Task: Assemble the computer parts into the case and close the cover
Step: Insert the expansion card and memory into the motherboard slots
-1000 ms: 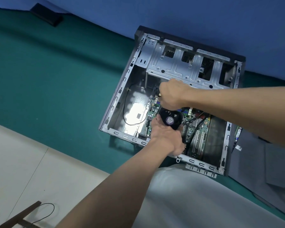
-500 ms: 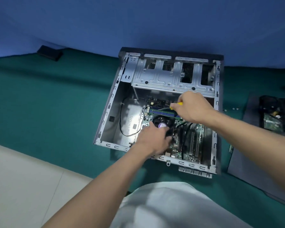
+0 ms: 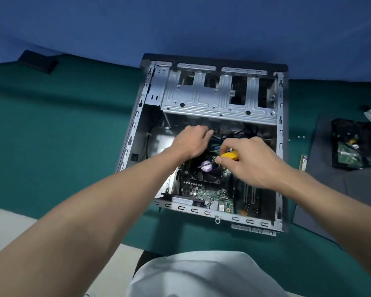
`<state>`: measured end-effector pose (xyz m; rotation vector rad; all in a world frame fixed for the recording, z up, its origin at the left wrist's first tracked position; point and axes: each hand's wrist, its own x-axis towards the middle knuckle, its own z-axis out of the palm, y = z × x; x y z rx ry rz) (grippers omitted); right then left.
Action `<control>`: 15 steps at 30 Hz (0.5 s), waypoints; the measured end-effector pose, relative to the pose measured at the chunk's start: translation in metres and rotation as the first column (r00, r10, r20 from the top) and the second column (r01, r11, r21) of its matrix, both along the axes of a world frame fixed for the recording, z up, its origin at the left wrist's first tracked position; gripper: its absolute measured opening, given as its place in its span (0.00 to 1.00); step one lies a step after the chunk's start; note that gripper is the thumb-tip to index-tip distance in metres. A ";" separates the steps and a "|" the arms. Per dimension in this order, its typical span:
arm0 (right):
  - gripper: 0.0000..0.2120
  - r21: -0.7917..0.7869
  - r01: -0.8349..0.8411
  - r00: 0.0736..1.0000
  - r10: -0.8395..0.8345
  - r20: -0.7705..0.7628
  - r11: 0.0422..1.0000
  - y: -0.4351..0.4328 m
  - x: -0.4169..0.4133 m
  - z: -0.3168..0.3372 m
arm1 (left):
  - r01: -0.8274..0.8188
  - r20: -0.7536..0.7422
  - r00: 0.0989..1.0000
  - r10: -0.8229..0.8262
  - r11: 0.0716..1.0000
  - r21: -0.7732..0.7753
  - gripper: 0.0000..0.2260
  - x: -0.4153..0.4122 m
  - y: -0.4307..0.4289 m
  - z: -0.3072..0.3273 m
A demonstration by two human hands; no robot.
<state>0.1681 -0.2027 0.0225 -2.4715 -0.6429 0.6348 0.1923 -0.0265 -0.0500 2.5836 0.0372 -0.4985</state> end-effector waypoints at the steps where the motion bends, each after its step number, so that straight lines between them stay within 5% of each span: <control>1: 0.07 0.005 -0.018 1.000 0.018 0.011 1.000 0.004 -0.002 -0.001 | 0.057 0.005 0.998 -0.057 0.998 0.014 0.18 0.004 -0.002 -0.005; 6: 0.06 -0.029 -0.113 0.991 0.115 0.063 0.993 0.026 -0.004 -0.004 | 0.356 -0.043 0.934 -0.354 0.928 0.108 0.25 0.017 -0.001 -0.029; 9: 0.06 -0.088 -0.170 0.980 0.178 0.085 0.981 0.037 -0.003 -0.008 | 0.525 -0.051 0.849 -0.526 0.830 0.186 0.19 0.020 0.004 -0.040; 12: 0.07 -0.102 -0.204 0.975 0.211 0.063 0.974 0.044 -0.001 -0.012 | 0.587 0.050 0.796 -0.603 0.789 0.183 0.09 0.022 0.008 -0.046; 15: 0.08 -0.151 -0.245 0.965 0.256 0.059 0.958 0.051 0.002 -0.014 | 0.573 0.095 0.805 -0.586 0.809 0.134 0.10 0.022 0.010 -0.048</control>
